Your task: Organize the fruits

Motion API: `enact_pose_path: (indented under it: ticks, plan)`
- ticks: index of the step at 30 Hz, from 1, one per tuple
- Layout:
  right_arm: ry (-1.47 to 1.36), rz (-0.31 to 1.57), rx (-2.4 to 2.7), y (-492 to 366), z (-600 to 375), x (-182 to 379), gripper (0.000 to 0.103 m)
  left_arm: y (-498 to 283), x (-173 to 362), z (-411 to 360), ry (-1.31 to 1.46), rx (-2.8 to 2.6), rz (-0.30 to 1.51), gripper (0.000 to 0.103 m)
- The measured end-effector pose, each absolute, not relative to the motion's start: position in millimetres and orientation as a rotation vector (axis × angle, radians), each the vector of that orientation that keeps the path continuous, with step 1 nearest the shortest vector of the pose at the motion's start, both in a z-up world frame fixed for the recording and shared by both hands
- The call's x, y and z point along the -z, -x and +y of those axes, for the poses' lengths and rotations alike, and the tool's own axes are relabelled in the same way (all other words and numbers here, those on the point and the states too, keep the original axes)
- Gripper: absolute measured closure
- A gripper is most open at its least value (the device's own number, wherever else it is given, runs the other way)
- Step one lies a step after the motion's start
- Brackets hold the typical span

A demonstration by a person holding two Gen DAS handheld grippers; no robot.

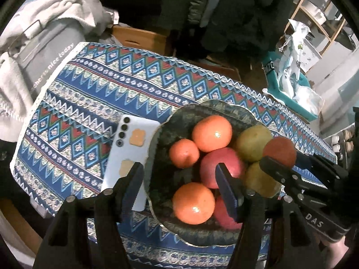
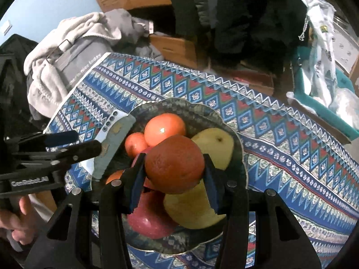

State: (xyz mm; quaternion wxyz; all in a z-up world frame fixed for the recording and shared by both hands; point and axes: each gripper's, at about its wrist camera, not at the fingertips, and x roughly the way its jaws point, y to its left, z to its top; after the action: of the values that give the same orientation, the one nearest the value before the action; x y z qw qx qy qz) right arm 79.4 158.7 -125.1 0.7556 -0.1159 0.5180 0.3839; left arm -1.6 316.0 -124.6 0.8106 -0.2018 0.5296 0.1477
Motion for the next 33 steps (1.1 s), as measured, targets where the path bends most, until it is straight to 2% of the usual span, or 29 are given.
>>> enact_pose_path:
  ticks: [8,10,14,23,25,33]
  plan:
    - [0.240,1.155,-0.828,-77,162,129,0.054,17,120,321,0.432,-0.335,1.125,0.030]
    - [0.232,1.145,-0.827,-77,161,125,0.048,19,118,319,0.423,-0.335,1.123,0.030]
    - [0.205,1.129,-0.836,-77,156,113,0.046,24,108,314,0.402,-0.336,1.110,0.024]
    - [0.161,1.078,-0.803,-70,126,73,0.039,32,82,296,0.344,-0.314,1.077,0.017]
    - [0.155,1.054,-0.794,-67,117,60,0.033,34,73,290,0.320,-0.306,1.067,0.017]
    - [0.113,0.971,-0.736,-56,80,17,0.025,44,37,264,0.242,-0.287,0.984,0.011]
